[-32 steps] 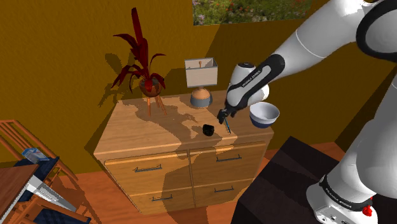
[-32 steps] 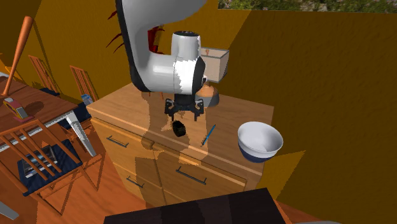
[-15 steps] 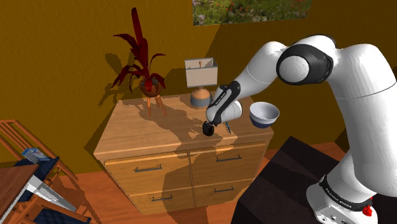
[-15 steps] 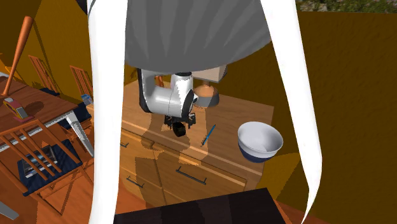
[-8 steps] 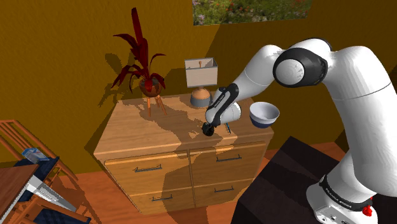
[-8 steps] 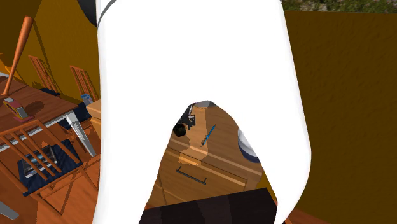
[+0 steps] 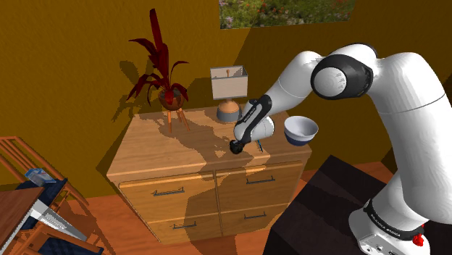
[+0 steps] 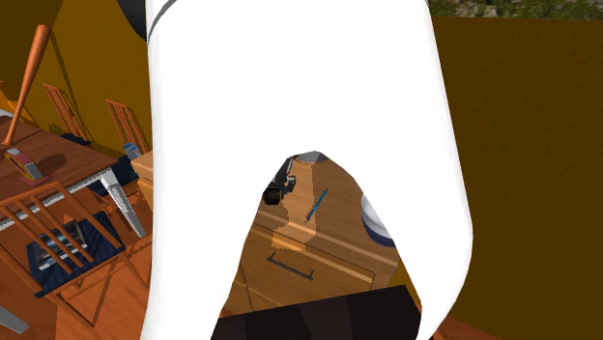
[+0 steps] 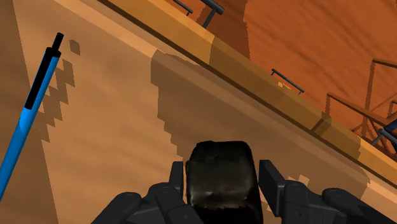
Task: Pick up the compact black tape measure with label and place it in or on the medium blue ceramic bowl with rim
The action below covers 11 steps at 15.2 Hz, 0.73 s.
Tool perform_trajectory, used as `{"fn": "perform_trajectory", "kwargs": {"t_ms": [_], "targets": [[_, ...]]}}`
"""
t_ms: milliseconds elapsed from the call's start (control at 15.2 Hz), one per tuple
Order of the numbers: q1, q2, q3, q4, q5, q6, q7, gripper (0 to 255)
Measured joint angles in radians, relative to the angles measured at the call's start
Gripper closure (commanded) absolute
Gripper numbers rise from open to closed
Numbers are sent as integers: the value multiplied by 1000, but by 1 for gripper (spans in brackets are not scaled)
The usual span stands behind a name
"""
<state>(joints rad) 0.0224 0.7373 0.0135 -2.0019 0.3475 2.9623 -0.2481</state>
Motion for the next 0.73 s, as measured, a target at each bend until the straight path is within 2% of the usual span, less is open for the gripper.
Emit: {"fn": "perform_trajectory", "kwargs": {"t_ms": [330, 726], "targets": [[1, -5, -2, -2, -1, -4, 1, 255], [18, -79, -22, -36, -8, -45, 16, 255]]}}
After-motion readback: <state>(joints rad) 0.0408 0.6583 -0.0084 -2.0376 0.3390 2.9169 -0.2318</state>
